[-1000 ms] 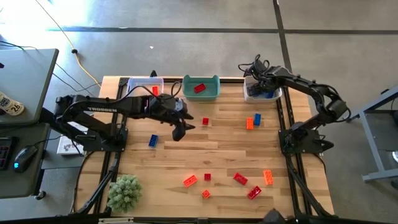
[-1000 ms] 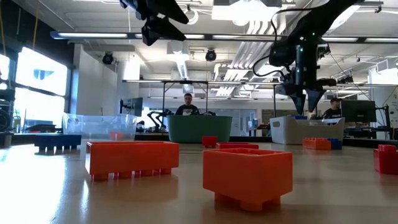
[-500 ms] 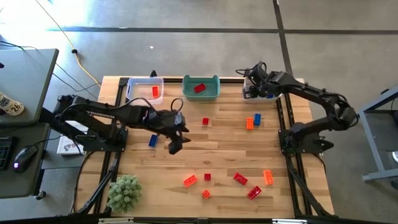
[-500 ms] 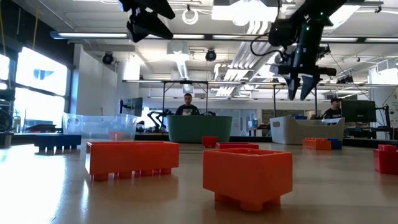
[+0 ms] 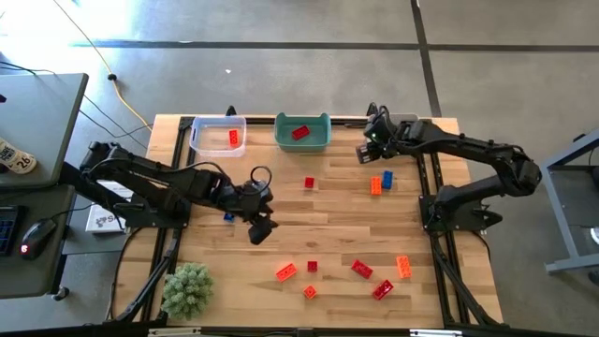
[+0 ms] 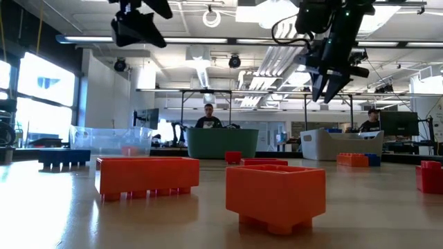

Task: Sort & place blocks by color
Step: Put the orange game piece into the transparent bin

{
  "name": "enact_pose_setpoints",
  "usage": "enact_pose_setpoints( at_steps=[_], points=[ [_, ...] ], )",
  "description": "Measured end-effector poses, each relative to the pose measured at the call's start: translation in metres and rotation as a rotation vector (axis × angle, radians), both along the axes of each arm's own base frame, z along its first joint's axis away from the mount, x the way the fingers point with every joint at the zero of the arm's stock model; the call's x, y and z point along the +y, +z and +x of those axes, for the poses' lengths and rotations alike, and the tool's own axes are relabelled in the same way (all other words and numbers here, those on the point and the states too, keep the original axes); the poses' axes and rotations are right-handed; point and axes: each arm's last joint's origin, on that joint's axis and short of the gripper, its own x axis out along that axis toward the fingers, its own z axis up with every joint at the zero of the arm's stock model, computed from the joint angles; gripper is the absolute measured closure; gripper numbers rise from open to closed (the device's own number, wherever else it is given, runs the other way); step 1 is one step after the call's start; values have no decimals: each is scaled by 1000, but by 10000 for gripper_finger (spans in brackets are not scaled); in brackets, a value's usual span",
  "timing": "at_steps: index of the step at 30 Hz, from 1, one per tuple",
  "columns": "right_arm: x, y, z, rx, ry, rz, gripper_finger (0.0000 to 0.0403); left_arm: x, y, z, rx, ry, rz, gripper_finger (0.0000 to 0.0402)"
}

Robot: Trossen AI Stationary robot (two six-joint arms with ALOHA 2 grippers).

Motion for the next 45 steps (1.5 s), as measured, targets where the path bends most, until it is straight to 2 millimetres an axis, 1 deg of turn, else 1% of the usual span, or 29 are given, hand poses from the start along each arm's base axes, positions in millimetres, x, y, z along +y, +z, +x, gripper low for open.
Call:
enact_pose_setpoints(
  at_steps=[3,8,13,20,25,33,38,45],
  points=[
    [7,0,4,-1,31,1,257,-9,0,-2,6,6,-32,156],
    [16,0,8,-14,44,8,257,-25,-1,-4,-2,23,-41,154],
    [23,0,11,-21,62,13,257,-41,-10,0,20,29,-44,154],
    [35,0,16,-29,92,15,257,-65,-42,15,118,-7,-29,154],
    [42,0,18,-40,95,22,257,-77,-66,24,185,-9,-49,154],
    [48,0,19,-46,95,16,257,-95,-102,41,211,-14,-79,154],
    [51,0,20,-49,76,2,256,-103,-119,52,195,-35,-109,154],
    [53,0,20,-52,75,1,256,-108,-135,61,183,-33,-135,154]
  ],
)
